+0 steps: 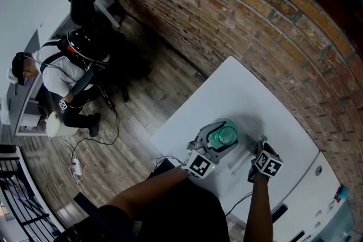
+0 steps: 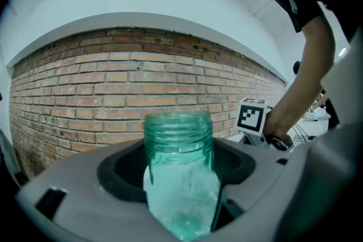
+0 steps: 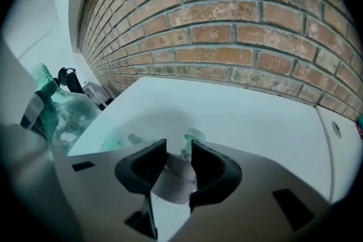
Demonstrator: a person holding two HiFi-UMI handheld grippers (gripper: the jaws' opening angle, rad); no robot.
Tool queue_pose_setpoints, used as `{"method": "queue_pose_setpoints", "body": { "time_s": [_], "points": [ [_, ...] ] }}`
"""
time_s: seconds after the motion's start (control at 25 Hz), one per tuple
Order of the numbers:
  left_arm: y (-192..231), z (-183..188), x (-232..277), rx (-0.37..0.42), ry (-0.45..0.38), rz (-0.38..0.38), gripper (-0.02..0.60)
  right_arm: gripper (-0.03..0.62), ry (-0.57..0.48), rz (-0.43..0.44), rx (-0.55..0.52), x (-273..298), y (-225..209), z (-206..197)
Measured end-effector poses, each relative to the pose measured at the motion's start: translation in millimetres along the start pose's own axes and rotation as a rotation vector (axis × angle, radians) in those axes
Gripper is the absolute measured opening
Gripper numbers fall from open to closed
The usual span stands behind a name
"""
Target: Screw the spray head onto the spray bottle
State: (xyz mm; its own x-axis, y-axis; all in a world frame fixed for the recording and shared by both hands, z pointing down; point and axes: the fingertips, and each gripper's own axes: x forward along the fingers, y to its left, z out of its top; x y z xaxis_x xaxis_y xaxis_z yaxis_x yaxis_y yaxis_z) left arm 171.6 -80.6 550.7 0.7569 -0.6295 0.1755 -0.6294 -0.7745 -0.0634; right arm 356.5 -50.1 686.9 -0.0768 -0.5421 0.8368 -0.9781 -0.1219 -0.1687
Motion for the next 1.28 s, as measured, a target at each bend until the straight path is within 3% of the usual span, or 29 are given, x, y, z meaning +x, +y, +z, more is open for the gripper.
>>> {"method": "queue_pose_setpoints", "body": {
  "time_s": [0.36, 0.56, 1.04, 1.28],
  "points": [
    [-5, -13, 1, 0.053, 0.008, -0.018, 0.321, 0.135, 0.039, 0.048, 0.12, 5, -2, 6],
    [0, 2, -1, -0.002, 0.005, -0.004, 0.321, 0.135, 0.076, 0.078, 0.185, 6, -5, 14],
    [-4, 1, 1, 0.025, -0.003, -0.028, 0.321, 0.143, 0.254, 0.136, 0.225, 22, -4, -1],
    [-5, 2, -1, 0.031, -0.014, -0.039, 0.321, 0.143, 0.281, 0.125, 0.318, 28, -6, -4]
  ]
}}
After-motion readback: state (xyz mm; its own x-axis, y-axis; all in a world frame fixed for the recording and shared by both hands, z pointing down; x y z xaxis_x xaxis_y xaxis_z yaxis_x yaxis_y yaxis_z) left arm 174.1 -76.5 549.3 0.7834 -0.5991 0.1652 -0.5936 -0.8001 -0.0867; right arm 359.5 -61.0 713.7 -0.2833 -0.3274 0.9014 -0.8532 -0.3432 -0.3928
